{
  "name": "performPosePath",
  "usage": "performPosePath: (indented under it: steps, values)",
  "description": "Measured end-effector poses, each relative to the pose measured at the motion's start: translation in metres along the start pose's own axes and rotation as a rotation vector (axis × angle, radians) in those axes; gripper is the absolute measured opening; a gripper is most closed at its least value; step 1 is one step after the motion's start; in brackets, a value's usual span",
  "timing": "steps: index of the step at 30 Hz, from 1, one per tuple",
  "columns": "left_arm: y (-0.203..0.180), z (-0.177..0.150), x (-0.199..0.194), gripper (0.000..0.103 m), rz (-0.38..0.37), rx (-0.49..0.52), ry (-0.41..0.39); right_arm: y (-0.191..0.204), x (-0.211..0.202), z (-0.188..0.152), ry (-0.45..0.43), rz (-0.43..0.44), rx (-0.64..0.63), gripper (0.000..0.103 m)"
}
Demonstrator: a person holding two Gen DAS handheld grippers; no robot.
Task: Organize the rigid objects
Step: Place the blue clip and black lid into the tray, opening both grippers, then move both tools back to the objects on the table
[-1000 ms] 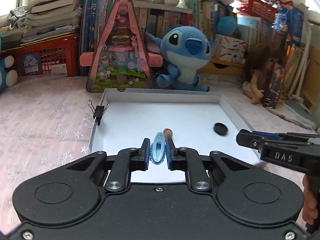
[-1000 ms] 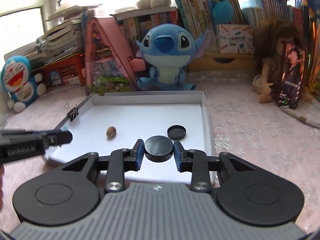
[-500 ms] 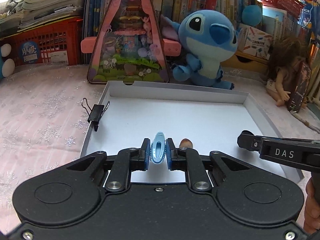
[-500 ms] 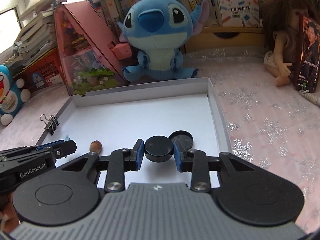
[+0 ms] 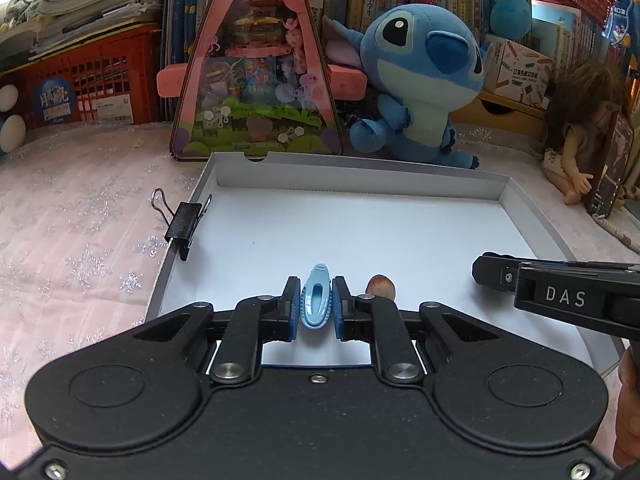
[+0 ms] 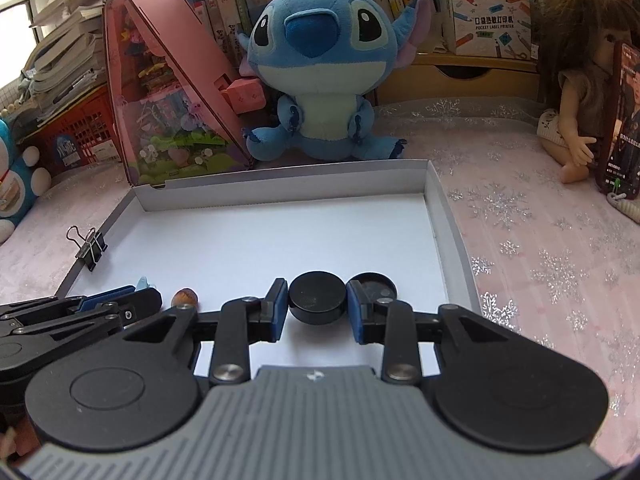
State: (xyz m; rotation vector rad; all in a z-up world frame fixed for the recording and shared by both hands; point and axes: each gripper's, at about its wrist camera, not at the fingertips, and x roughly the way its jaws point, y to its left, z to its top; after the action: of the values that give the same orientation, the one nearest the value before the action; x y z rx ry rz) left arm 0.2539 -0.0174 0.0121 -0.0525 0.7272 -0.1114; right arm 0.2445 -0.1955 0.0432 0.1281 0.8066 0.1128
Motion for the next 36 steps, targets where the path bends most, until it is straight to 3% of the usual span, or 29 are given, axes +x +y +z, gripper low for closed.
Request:
performPosePath:
  steps: [13,16,26,36]
  values:
    - [-0.001,0.0,-0.001,0.018,-0.005,0.015,0.005,0.001,-0.002,-0.001,-0.005,0.019,0.0,0.042]
    - [0.0,-0.001,-0.004,0.028,-0.004,0.011,0.005,0.002,-0.008,0.0,-0.019,0.026,0.0,0.055]
    - [0.001,-0.005,-0.038,0.054,-0.026,0.043,-0.051,-0.002,-0.034,-0.004,-0.071,0.056,0.0,0.065]
    - [0.0,-0.022,-0.085,0.073,-0.089,0.076,-0.1,-0.005,-0.08,-0.023,-0.169,0.073,-0.063,0.085]
